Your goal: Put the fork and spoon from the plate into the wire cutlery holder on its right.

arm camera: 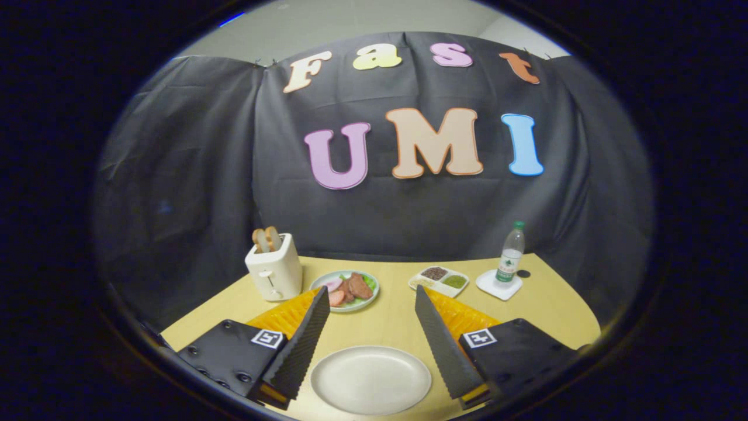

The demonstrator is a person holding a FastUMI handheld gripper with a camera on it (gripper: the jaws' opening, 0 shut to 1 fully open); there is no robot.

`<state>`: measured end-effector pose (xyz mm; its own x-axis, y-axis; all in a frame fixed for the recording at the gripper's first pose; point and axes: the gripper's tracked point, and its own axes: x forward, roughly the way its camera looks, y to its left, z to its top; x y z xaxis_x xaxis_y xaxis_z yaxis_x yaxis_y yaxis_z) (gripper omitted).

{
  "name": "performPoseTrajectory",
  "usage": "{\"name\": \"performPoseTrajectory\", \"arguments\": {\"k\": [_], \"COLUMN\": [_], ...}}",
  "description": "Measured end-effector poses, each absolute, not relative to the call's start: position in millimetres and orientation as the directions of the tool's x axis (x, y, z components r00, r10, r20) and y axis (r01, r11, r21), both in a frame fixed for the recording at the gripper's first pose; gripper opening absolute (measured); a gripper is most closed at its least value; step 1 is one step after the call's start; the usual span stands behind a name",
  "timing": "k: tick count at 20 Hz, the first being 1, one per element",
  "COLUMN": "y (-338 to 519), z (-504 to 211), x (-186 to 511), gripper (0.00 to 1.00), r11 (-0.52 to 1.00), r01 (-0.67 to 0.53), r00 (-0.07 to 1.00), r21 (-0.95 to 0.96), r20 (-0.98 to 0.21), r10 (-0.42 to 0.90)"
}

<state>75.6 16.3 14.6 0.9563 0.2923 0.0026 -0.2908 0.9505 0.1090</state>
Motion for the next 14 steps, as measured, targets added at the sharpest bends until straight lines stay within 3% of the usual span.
{"name": "performPoseTrajectory", "arguments": {"k": [14], "y": [7], "z": [0], "x": [76], "gripper": [0.95], "r11": [0.974], "r01": [-0.212], "r00": [0.977], "r21": [0.074], "r20": [-0.01], "r10": [0.214]}}
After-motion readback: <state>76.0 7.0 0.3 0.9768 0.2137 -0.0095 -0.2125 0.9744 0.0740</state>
